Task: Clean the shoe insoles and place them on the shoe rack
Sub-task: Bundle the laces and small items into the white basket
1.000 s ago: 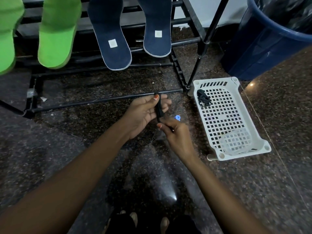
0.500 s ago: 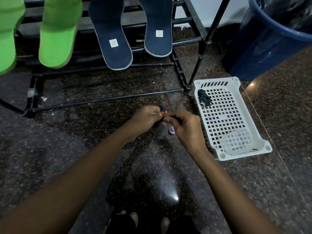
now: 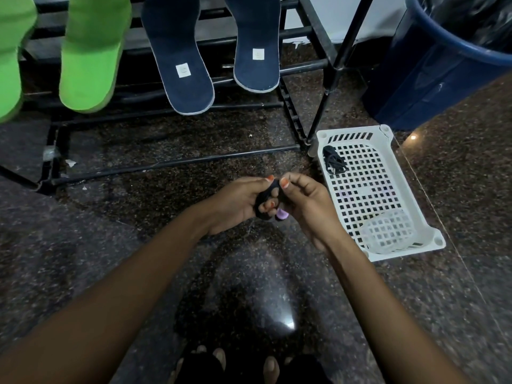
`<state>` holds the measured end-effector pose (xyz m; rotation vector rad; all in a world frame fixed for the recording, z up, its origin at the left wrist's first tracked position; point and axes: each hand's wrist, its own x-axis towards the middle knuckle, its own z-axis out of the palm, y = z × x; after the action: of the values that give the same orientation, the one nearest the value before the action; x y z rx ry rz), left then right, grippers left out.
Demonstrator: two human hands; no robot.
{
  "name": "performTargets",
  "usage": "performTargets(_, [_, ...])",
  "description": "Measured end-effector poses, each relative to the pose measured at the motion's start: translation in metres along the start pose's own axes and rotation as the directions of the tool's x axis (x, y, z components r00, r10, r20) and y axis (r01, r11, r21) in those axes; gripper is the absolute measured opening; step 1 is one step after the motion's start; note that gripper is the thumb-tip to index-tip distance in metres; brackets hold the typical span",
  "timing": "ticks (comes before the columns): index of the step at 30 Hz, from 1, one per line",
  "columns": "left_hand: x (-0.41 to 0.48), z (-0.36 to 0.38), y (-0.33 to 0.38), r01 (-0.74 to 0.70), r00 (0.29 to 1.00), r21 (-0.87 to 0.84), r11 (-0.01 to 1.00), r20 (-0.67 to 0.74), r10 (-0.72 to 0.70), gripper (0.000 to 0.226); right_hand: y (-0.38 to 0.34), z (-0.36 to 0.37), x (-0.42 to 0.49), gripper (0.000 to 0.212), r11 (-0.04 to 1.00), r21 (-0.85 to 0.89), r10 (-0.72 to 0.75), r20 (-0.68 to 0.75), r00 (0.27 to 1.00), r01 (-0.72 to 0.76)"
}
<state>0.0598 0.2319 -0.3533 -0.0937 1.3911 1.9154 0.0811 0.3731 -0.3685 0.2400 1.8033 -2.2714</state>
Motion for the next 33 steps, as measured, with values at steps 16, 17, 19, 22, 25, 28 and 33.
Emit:
performTargets(16, [0.0001,0.0034,0.001,0.006,0.985,0.004,1.0,-0.173,-0.006,0.035,0.0035,0.0029,0.0007,0.017,0.984,-0.16,-0.09,-0.076,0.993,0.077])
performTargets(17, [0.0003,0.004,0.001,0.011,0.983,0.004,1.0,-0.184,-0.01,0.034,0.0033,0.0033,0.0004,0.019,0.983,-0.166,-0.091,-0.092,0.992,0.075])
performTargets(19, [0.0008,0.0044,0.0007,0.018,0.98,0.011,1.0,-0.199,-0.015,0.034,0.0047,0.0038,0.0005,0.022,0.978,-0.191,-0.104,-0.114,0.988,0.081])
performTargets(22, [0.0035,0.0072,0.0005,0.023,0.974,0.052,0.998,-0.228,-0.01,0.033,0.007,0.0035,0.0017,0.024,0.968,-0.23,-0.138,-0.146,0.98,0.102])
performTargets(25, [0.0073,0.0073,-0.0009,0.018,0.966,0.175,0.984,-0.257,0.028,0.035,0.0047,0.0042,0.0018,0.021,0.962,-0.235,-0.175,-0.155,0.972,0.136])
performTargets(28, [0.0074,0.0013,-0.0011,0.009,0.97,0.398,0.917,-0.227,0.089,0.037,0.0048,0.0031,0.0027,0.018,0.96,-0.246,-0.175,-0.174,0.969,0.129])
performTargets(33, [0.0033,-0.0013,-0.0015,-0.065,0.961,0.599,0.798,-0.176,0.211,0.025,0.0021,-0.0052,0.005,0.021,0.954,-0.276,-0.165,-0.163,0.973,0.116])
